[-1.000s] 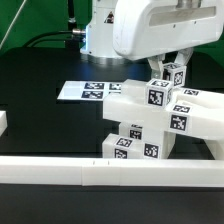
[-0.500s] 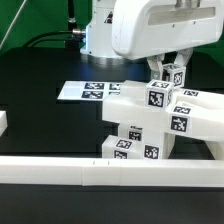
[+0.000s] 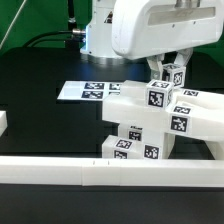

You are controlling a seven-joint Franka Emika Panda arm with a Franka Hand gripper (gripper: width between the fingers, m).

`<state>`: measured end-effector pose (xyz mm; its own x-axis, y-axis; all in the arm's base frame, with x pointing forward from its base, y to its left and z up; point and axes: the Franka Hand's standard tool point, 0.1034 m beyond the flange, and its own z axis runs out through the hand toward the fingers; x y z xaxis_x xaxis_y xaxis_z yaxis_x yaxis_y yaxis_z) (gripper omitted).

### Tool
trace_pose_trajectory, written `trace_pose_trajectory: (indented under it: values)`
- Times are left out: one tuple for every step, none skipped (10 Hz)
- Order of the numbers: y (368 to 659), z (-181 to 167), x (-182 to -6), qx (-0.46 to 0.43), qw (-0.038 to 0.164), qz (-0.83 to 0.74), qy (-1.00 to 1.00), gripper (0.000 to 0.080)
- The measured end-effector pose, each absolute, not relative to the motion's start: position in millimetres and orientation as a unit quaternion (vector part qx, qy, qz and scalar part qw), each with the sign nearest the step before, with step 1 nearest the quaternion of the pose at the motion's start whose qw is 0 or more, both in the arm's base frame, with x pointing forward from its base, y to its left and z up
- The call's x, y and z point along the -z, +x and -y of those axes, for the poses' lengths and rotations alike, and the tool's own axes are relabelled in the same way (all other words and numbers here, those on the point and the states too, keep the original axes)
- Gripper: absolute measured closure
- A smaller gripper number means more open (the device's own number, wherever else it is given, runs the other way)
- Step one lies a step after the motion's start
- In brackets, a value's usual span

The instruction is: Assemble chair

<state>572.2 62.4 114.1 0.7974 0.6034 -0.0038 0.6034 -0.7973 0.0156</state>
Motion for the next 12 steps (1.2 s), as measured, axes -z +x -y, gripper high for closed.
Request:
trace_pose_trajectory:
  values:
    - [572.2, -62.4, -114.1, -0.001, 0.008, -0.317, 0.948, 0.0518]
    - [572.1, -62.6, -114.1, -0.001, 0.007, -0.284, 0.959, 0.0518]
    - [572.1, -62.7, -114.1, -0.001, 0.007, -0.252, 0.968, 0.0518]
    - [572.1, -62.8, -114.1, -0.002, 0.007, -0.213, 0.977, 0.0518]
    - [572.1, -62.8, -114.0, -0.002, 0.007, -0.181, 0.983, 0.0518]
    - [572.0, -63.0, -114.0, -0.002, 0.007, -0.145, 0.989, 0.0518]
    - [572.0, -63.1, -113.9, -0.002, 0.007, -0.114, 0.993, 0.0518]
    - [572.0, -63.4, -113.9, -0.002, 0.006, -0.082, 0.997, 0.0518]
    - [571.9, -63.6, -113.9, -0.003, 0.006, -0.049, 0.999, 0.0518]
    - [571.9, -63.7, -113.9, -0.003, 0.006, -0.027, 1.0, 0.0518]
    - [571.9, -64.2, -113.9, -0.003, 0.006, 0.019, 1.0, 0.0518]
    - [571.6, -64.8, -113.5, -0.004, 0.003, 0.06, 0.998, 0.0518]
